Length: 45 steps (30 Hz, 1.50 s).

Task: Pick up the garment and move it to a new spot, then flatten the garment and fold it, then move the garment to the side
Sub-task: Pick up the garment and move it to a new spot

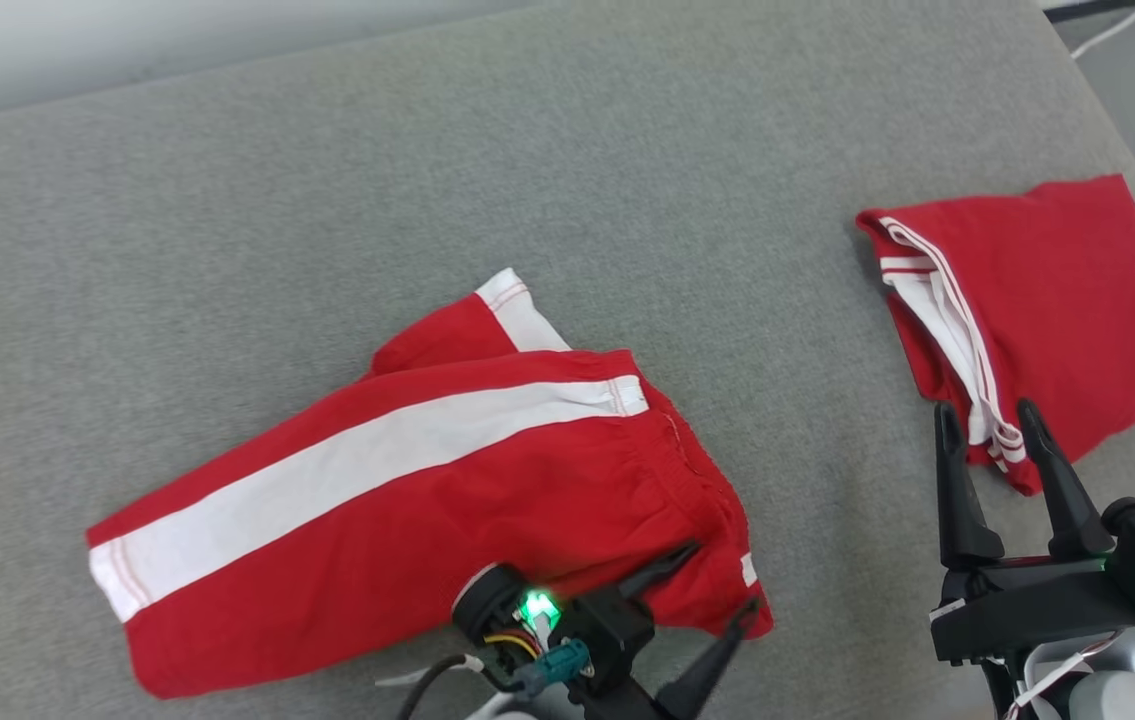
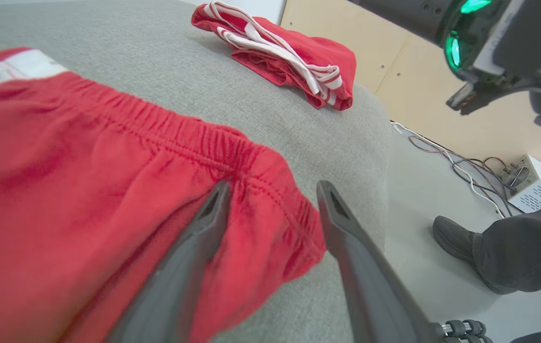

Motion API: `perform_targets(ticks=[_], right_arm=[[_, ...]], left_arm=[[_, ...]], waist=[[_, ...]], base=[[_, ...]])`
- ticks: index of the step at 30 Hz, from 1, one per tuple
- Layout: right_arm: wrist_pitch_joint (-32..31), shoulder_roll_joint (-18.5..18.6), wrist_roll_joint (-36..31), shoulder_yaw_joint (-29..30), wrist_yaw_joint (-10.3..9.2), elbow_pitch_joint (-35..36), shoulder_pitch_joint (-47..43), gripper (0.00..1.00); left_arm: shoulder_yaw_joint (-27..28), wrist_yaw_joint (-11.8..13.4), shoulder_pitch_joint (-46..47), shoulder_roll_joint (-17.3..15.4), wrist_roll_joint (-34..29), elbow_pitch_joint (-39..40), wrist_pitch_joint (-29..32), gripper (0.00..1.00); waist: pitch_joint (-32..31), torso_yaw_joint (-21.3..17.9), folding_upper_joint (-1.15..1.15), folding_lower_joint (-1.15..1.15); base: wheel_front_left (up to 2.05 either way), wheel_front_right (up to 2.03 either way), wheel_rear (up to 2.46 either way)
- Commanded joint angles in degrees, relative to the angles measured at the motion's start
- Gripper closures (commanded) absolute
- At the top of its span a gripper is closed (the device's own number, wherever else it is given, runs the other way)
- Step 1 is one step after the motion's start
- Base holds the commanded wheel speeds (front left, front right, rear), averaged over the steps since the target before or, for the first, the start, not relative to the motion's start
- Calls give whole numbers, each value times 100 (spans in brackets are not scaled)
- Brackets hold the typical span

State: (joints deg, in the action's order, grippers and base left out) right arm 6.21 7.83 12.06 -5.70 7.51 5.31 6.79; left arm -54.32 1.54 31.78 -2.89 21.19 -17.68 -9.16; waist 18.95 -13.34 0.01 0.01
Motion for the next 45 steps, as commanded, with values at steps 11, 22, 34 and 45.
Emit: perform_targets(ticks=[11, 22, 34, 45], right_arm=[[-164, 70, -110, 191, -4, 284, -252, 0], [-291, 94, -142, 135, -4, 393, -324, 0], [-231, 110, -164, 20, -4, 307, -433, 0], [-272, 155, -190, -23, -4, 268, -695, 0]], left_arm=[[743, 695, -540, -497, 249, 1074, -407, 0], [2879, 1407, -715, -1138, 78, 1813, -606, 0], [4434, 1165, -1619, -1381, -392, 1917, -598, 0], [5111, 649, -2632, -1539, -440, 2125, -598, 0]], waist=[[-701, 769, -1, -1], [-948, 1139, -1, -1], [-1208, 1168, -1, -1], [-1554, 1273, -1, -1]], base=[[0, 0, 0], [0, 0, 0], [0, 0, 0], [0, 0, 0]])
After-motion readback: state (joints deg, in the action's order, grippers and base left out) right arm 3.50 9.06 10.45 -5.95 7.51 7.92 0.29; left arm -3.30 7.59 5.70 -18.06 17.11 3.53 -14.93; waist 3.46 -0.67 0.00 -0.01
